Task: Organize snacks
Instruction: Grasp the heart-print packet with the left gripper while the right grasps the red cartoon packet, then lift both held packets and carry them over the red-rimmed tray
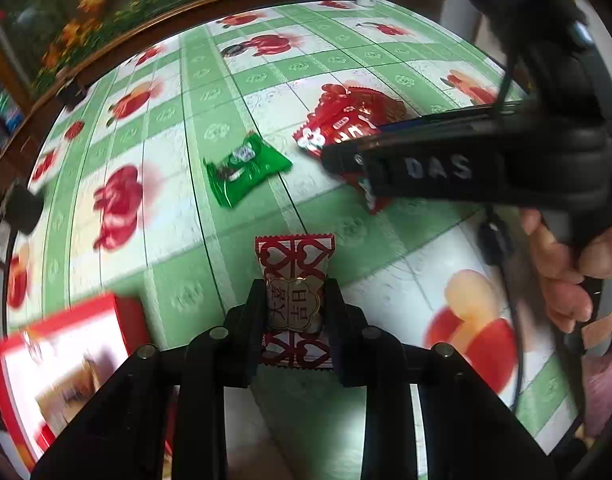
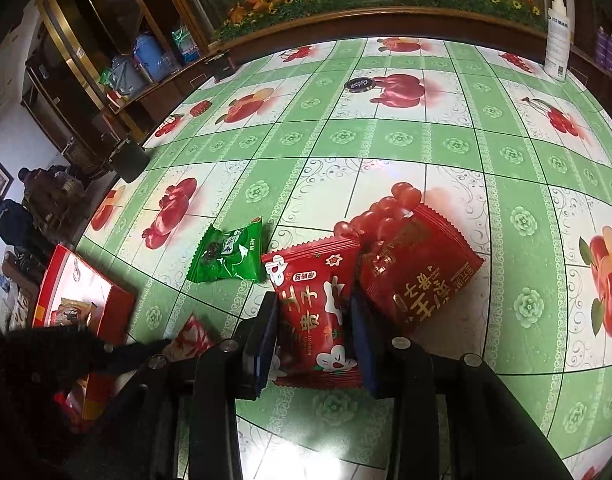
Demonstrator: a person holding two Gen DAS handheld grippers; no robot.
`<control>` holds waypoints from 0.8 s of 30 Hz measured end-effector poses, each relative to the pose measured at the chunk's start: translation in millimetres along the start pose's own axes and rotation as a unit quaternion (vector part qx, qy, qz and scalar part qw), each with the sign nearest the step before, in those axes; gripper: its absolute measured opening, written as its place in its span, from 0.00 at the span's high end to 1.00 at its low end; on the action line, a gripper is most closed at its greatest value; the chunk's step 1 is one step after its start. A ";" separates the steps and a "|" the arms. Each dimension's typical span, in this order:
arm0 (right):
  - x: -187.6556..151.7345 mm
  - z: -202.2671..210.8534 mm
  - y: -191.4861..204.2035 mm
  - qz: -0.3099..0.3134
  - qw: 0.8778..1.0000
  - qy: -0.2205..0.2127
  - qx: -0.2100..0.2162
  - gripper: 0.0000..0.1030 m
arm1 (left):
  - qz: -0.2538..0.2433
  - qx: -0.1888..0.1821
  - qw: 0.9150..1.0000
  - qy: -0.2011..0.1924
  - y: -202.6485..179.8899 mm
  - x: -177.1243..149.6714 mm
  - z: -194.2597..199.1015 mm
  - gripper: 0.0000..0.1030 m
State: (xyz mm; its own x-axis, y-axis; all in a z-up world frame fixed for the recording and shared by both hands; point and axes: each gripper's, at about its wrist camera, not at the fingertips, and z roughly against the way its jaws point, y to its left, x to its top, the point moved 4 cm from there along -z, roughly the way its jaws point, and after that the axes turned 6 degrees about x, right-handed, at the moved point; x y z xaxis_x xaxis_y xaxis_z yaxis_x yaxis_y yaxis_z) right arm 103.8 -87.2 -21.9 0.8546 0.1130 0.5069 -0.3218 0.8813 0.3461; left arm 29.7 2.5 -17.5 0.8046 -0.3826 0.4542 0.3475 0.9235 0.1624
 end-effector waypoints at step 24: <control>-17.9 -0.1 45.5 0.051 0.999 -0.012 0.009 0.65 | 0.152 0.023 0.982 -0.107 14.4 -70.5 85.2 0.76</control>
State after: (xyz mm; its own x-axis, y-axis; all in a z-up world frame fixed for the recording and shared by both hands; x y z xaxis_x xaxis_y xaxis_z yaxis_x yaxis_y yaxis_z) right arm 73.9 -49.0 -15.3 0.8070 0.1896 0.5593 -0.4132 0.8579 0.3054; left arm -63.1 45.1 27.5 0.7461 -0.0782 0.6612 0.0798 0.9964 0.0278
